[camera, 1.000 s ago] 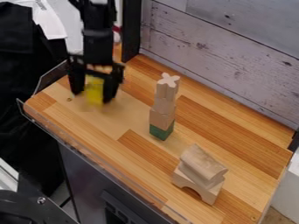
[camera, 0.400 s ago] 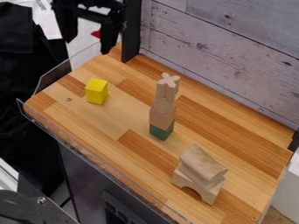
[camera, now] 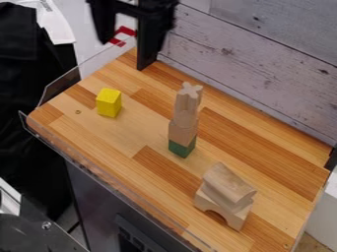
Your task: Pick the yellow cube and place on left of the table
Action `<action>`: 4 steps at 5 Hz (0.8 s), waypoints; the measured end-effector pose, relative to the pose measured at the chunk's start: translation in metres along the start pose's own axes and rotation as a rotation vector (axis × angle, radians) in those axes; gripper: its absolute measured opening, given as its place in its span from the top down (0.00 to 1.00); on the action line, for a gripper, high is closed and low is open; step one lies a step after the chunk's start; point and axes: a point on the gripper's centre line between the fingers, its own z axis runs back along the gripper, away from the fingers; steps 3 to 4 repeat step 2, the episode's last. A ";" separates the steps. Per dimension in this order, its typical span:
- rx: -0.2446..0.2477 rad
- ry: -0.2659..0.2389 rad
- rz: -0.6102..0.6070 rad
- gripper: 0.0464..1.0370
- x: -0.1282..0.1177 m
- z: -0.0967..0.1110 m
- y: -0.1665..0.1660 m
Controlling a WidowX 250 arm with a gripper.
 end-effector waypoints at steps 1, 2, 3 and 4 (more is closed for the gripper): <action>-0.052 0.041 -0.025 0.04 -0.001 -0.004 -0.027; -0.094 0.045 -0.016 0.04 0.001 -0.008 -0.037; -0.094 0.045 -0.016 0.04 0.001 -0.008 -0.037; -0.094 0.045 -0.016 0.04 0.001 -0.008 -0.037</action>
